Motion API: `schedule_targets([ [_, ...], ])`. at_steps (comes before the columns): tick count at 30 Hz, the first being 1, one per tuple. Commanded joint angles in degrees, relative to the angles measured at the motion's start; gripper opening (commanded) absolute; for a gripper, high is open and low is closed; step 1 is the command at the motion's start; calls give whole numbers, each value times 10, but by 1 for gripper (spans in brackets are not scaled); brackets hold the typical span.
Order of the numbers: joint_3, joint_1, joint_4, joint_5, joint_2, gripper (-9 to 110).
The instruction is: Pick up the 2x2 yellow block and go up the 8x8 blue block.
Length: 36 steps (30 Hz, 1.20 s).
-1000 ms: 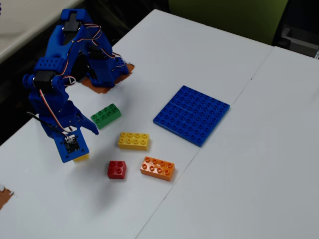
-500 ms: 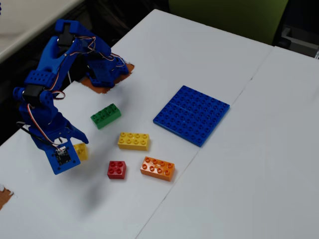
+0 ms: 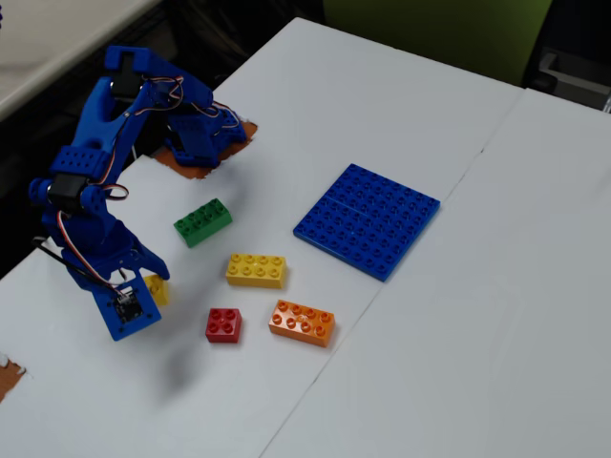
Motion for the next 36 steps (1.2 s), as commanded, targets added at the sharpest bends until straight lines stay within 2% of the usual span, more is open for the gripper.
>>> schedule_targets([
  [1, -12, -7, 11, 4, 6, 23],
  [13, -14, -24, 18, 34, -15, 23],
  [20, -20, -27, 42, 32, 3, 10],
  [24, -12, -32, 100, 5, 48, 0],
  [32, -26, -91, 186, 12, 227, 0],
  [36, -26, -166, 208, 80, 331, 0],
])
